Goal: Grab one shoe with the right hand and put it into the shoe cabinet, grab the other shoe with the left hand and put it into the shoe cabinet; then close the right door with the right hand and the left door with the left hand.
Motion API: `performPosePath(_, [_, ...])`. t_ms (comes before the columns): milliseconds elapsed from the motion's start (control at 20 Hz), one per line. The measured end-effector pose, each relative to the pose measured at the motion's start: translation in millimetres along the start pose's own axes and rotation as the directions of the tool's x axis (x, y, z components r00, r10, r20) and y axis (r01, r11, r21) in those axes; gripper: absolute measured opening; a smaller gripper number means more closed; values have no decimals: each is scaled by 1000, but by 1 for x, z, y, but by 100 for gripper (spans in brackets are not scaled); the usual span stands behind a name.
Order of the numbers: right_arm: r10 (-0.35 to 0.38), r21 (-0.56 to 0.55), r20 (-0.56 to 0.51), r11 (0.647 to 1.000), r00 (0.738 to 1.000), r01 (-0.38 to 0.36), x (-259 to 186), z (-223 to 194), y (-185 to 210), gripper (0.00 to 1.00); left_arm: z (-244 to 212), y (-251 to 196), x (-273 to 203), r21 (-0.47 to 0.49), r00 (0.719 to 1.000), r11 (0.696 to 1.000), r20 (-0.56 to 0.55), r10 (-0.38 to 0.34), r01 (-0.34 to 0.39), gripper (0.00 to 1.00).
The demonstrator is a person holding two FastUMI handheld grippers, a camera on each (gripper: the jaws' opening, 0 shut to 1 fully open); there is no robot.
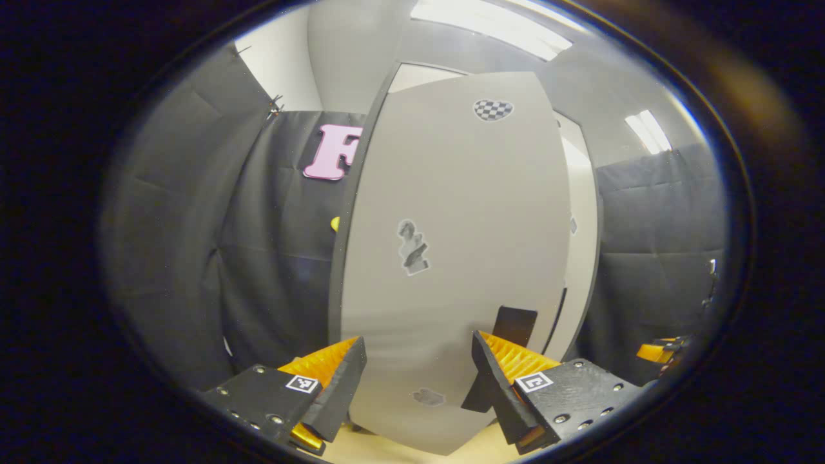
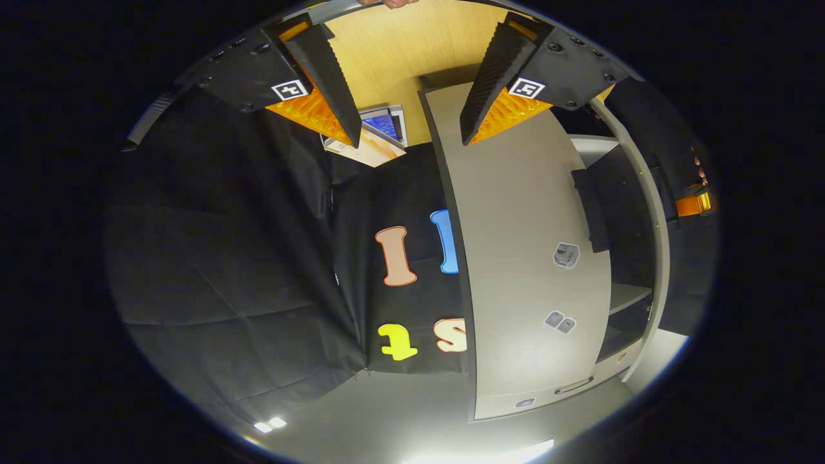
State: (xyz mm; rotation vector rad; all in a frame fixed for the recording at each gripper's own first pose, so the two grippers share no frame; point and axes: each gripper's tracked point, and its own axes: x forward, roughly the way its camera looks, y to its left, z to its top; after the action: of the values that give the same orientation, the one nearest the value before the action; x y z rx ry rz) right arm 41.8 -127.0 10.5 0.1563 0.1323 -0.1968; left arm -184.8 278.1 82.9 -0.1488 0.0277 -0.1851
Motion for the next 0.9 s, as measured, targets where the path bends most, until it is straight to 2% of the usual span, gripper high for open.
performPosePath(50, [-18, 0, 12, 1000, 1000, 18, -4, 4, -7, 97, 1, -6, 0, 0, 1000, 1000, 11, -14, 14, 99])
performPosePath(150, [-51, 5, 32, 999, 998, 50, -9, 8, -19, 97, 7, -7, 2, 35, 1000, 999, 23, -14, 14, 89])
performPosePath(300, [-84, 18, 41, 996, 996, 83, -12, 8, -31, 97, 9, -8, 0, 70, 999, 997, 22, -28, 26, 99])
performPosePath(400, [-92, 26, 43, 996, 995, 91, -12, 10, -32, 97, 10, -15, -4, 59, 999, 998, 31, -39, 37, 99])
performPosePath(500, [-80, 36, 52, 996, 995, 78, -11, 15, -24, 97, 10, -18, -10, 42, 998, 998, 39, -39, 37, 99])
performPosePath(550, [-69, 37, 56, 997, 996, 67, -10, 17, -19, 92, 9, -18, -14, 38, 999, 999, 39, -36, 34, 99])
performPosePath(600, [-56, 32, 63, 998, 996, 54, -9, 19, -13, 96, 9, -15, -17, 38, 999, 999, 37, -25, 24, 99])
performPosePath(750, [-12, 17, 58, 1000, 998, 11, -1, 21, 8, 96, 7, -3, -26, 57, 999, 998, 40, 23, -25, 99])
performPosePath(800, [6, 23, 55, 1000, 998, -7, 3, 20, 16, 92, 8, 1, -29, 65, 998, 997, 48, 42, -45, 99])
performPosePath(850, [18, 27, 53, 999, 998, -20, 4, 21, 22, 96, 8, 5, -32, 73, 996, 995, 58, 61, -65, 99])
performPosePath(900, [32, 25, 53, 999, 998, -33, 5, 22, 29, 97, 9, 10, -35, 82, 995, 993, 66, 81, -86, 94])
